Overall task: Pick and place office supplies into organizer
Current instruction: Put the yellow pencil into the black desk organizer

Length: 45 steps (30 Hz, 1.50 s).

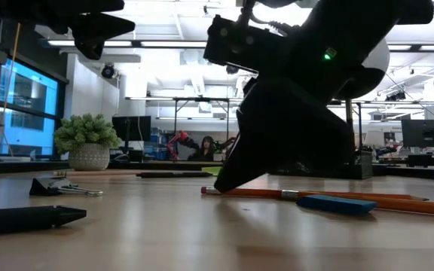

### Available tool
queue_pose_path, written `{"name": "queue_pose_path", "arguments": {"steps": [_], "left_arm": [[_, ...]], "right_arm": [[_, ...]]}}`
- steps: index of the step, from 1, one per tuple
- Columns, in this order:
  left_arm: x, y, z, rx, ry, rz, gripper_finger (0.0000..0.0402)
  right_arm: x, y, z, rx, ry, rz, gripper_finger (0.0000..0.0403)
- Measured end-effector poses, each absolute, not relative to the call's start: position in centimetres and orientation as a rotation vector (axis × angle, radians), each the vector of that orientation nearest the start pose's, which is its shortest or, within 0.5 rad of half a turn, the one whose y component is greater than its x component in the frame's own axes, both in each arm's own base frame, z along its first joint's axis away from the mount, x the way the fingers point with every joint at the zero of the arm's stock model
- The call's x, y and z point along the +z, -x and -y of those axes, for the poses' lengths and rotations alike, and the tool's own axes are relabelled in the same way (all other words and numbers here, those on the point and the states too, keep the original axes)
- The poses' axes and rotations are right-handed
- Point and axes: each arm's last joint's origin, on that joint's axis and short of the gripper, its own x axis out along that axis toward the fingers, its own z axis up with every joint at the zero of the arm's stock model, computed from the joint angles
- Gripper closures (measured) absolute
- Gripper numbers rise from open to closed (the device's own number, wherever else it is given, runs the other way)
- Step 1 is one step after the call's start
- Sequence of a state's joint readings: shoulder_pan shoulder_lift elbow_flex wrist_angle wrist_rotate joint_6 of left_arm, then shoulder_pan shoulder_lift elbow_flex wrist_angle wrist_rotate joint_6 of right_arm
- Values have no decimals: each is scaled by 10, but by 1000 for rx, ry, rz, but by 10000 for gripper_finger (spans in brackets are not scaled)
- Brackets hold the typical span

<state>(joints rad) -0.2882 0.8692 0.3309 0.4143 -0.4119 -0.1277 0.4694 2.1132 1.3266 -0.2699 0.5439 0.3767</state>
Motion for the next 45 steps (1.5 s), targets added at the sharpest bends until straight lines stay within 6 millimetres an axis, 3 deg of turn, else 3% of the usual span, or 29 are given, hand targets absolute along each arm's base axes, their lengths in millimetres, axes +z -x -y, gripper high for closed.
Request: {"name": "queue_pose_path", "arguments": {"steps": [5,17,24,33,40,45], "left_arm": [[218,-180,41,131,82,-119,213],[218,-180,41,132,87,-126,213],[218,-180,41,132,87,-125,213],[218,-180,41,132,87,-126,213],[218,-180,41,132,87,-126,213],[218,-180,41,132,87,-127,213]], "right_arm": [[115,-378,-175,-241,177,-862,304],[95,-339,-157,-199,-35,-633,295],[83,-326,-149,-200,-50,-601,295],[81,-324,-148,-181,32,-620,296],[80,-327,-139,-152,78,-650,333],[73,-324,-124,-116,12,-670,370]]}}
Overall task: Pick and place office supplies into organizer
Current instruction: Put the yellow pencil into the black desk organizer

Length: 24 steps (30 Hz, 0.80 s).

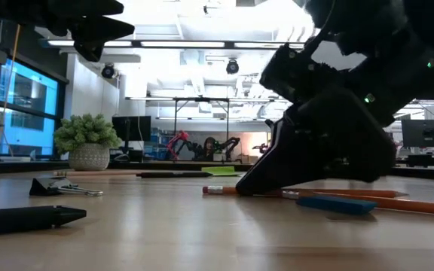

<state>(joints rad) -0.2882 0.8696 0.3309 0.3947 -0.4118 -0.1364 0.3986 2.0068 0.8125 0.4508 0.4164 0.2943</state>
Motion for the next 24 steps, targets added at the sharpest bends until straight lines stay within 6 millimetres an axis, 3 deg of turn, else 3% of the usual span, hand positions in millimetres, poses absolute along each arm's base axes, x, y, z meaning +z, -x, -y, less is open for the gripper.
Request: {"name": "queue_pose_path", "arguments": {"steps": [6,16,24], "left_arm": [[218,-180,41,132,86,-127,213],[218,-180,41,132,87,-127,213],[218,-180,41,132,86,-127,213]], "right_arm": [[65,-309,-114,-108,-46,-595,394],[57,-295,-115,-154,-13,-595,345],[56,-294,-115,-148,-3,-612,354]]}}
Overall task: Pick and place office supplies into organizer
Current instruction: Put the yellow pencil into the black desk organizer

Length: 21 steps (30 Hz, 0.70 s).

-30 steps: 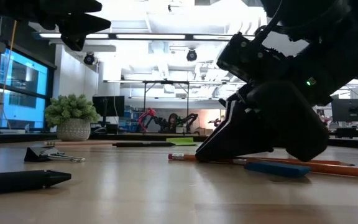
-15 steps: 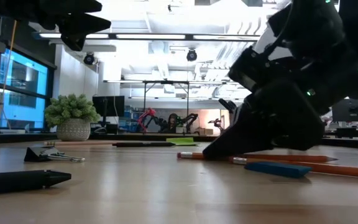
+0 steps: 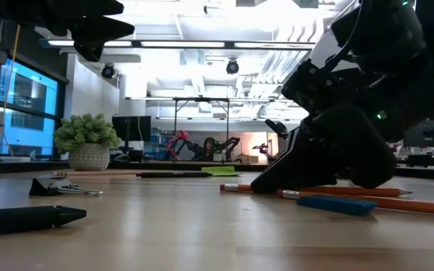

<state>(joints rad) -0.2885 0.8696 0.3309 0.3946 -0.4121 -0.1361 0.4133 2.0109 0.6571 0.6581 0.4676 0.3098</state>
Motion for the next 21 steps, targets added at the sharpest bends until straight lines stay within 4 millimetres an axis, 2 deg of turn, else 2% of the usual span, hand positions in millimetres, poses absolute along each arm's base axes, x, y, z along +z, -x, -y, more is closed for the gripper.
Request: {"name": "queue_pose_path", "arguments": {"steps": [10,15,21], "left_arm": [[218,-180,41,133,86,-127,213],[218,-180,41,133,86,-126,213],[218,-180,41,132,86,-126,213]], "right_arm": [[58,-300,-118,-118,28,-637,357],[59,-301,-119,-137,35,-633,389],[75,-305,-121,-111,57,-540,383]]}}
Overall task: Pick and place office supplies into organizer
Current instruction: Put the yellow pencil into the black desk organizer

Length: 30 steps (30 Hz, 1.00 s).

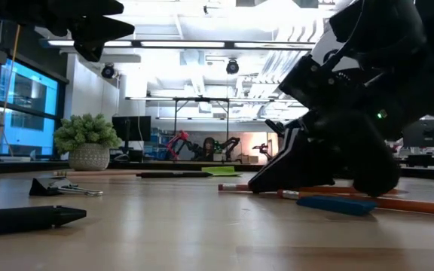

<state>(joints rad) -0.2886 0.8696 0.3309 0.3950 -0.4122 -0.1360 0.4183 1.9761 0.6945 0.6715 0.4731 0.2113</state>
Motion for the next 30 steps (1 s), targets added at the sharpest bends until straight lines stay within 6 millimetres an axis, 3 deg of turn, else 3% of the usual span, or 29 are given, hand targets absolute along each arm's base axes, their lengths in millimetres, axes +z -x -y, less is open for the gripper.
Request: {"name": "queue_pose_path", "arguments": {"steps": [8,18,23,30], "left_arm": [[218,-180,41,132,87,-124,213],[223,-188,44,125,49,-34,213],[217,-207,49,124,28,55,213],[204,-234,58,96,20,230,213]], "right_arm": [[133,-306,-120,-123,33,-359,395],[222,-288,-112,-113,74,-75,397],[238,-282,-110,-84,84,-28,391],[240,-282,-111,-47,79,-1,394]]}}
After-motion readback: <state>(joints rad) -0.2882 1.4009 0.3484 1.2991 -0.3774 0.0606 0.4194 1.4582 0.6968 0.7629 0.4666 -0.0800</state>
